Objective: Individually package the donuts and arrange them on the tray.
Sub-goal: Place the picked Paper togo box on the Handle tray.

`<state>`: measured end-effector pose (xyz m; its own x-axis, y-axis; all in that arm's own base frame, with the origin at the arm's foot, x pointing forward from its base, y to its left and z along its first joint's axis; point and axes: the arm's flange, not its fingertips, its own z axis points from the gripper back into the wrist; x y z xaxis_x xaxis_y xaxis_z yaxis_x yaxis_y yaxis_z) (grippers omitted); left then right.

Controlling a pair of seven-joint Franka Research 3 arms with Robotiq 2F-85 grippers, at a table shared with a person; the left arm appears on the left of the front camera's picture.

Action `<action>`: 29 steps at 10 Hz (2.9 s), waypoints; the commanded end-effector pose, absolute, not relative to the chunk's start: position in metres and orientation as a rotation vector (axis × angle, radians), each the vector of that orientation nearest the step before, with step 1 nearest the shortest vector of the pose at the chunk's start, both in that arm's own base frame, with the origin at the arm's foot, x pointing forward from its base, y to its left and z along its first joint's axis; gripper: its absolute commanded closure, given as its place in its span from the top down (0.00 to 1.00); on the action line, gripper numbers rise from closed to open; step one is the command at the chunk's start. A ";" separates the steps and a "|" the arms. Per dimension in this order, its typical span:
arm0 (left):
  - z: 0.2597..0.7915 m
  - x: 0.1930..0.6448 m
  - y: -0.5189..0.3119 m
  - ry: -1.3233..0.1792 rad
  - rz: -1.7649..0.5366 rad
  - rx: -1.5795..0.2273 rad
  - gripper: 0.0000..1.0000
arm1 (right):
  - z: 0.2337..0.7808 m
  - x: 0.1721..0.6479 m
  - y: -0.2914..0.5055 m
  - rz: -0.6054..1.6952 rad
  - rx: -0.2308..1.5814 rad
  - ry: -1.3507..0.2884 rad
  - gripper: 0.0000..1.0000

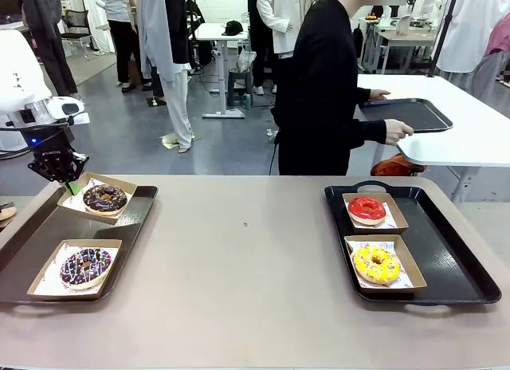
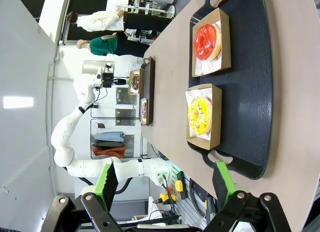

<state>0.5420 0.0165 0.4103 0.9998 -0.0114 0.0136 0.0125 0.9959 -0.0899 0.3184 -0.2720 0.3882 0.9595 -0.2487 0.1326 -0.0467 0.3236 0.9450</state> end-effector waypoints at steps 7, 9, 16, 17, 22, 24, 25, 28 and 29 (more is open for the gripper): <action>0.395 0.549 0.003 0.000 -0.052 -0.021 0.01 | 0.390 0.316 -0.271 -0.144 1.235 -0.268 1.00; 0.392 0.550 0.002 -0.011 -0.033 -0.028 0.01 | 0.390 0.316 -0.271 -0.144 1.235 -0.268 1.00; 0.376 0.562 -0.009 -0.019 0.004 -0.038 0.01 | 0.390 0.316 -0.271 -0.144 1.235 -0.268 1.00; 0.377 0.563 -0.010 -0.021 0.005 -0.044 0.01 | 0.390 0.316 -0.271 -0.144 1.235 -0.268 1.00; 0.377 0.564 -0.009 -0.014 -0.001 -0.054 1.00 | 0.390 0.316 -0.271 -0.144 1.235 -0.268 1.00; 0.378 0.563 -0.009 -0.012 -0.005 -0.059 0.82 | 0.390 0.316 -0.271 -0.144 1.235 -0.268 1.00; 0.379 0.562 -0.008 -0.011 -0.006 -0.061 0.91 | 0.390 0.316 -0.271 -0.144 1.235 -0.268 1.00; 0.382 0.560 -0.008 -0.003 -0.012 -0.066 1.00 | 0.390 0.316 -0.271 -0.144 1.235 -0.268 1.00; 0.383 0.560 -0.008 -0.002 -0.011 -0.072 0.89 | 0.390 0.316 -0.271 -0.144 1.235 -0.268 1.00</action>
